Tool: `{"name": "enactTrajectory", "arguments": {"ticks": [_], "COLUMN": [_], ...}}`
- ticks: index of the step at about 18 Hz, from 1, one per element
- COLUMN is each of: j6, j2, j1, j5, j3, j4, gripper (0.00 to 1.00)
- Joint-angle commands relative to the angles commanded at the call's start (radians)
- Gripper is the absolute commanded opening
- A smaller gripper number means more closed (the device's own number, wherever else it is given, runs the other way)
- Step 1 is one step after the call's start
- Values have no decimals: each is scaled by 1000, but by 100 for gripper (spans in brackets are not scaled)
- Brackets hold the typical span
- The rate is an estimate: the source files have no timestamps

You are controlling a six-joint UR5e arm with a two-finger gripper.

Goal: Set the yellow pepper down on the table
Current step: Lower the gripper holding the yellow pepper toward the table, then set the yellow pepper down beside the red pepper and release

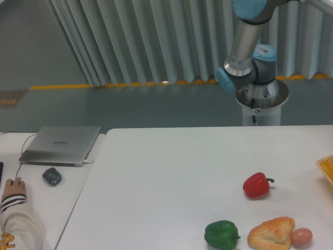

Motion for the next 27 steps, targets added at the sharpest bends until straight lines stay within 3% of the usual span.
{"name": "enactTrajectory", "arguments": {"ticks": [2,4,6,9,12,16,25,26,27], "j6": [0,-12,-30,-167,-173,-210,-224,-225,-225], "j2": [-6,-11,-20,-32,-41,-44,-55,-55,-57], "j1": [-81,-112,-121,-121,-147,-186,-201,-201,-201], "j5": [104,92,53,-52,-34,-29,41,46,55], "j3": [-9,-8,-9,-11,-28,-77,-83,-84,-84], "j4": [5,8,8,20,46,161,175,175,175], "gripper": [37,37,38,41,40,40,41,48,64]}}
